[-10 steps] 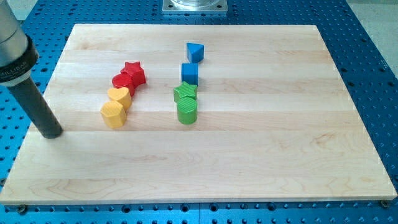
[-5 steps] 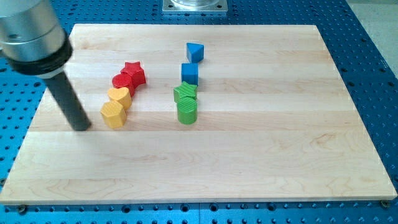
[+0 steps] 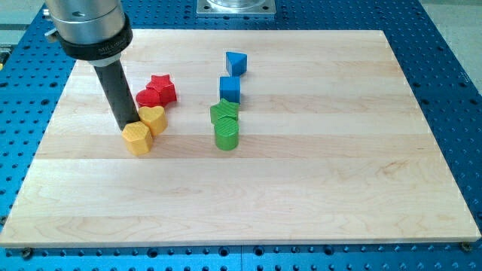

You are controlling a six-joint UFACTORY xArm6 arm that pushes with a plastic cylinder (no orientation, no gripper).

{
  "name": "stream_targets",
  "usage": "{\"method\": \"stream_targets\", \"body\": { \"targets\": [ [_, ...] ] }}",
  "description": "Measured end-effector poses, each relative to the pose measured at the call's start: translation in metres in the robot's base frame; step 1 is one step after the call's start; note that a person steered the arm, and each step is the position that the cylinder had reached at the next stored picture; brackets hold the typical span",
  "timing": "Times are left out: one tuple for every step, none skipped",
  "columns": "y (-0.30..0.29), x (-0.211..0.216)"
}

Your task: Adjust the yellow blocks in a vertical line

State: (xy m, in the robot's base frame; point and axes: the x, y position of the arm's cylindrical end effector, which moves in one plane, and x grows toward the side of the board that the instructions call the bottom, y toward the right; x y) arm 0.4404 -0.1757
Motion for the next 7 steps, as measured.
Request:
{"method": "stream_targets", "body": {
  "targets": [
    [-0.026, 0.004],
    [-0.028, 0.013],
    [-0.027, 0.032],
    [-0.012, 0.044],
    [0.019, 0.045],
    [0.003, 0.049],
    [0.039, 0.092]
  ]
}}
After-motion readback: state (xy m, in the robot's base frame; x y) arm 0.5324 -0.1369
